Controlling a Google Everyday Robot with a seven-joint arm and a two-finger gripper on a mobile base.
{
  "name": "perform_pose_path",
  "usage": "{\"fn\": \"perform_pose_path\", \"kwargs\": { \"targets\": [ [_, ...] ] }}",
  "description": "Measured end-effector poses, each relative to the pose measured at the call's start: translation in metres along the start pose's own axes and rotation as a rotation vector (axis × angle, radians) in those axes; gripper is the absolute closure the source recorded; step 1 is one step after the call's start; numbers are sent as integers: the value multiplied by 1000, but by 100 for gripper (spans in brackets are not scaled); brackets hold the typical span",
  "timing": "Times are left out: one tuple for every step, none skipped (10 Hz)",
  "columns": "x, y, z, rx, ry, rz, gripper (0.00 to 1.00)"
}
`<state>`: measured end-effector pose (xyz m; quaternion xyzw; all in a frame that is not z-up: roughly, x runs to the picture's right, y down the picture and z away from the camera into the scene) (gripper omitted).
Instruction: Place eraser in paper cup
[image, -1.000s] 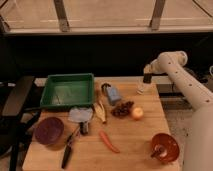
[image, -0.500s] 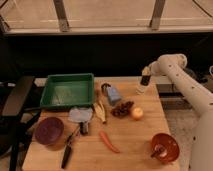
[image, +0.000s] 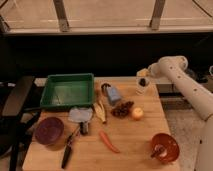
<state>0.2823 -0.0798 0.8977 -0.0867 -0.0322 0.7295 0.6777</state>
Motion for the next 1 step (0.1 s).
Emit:
{"fn": "perform_pose_path", "kwargs": {
  "targets": [
    [-5,1,-3,-5,-1,-2,30]
  ]
}}
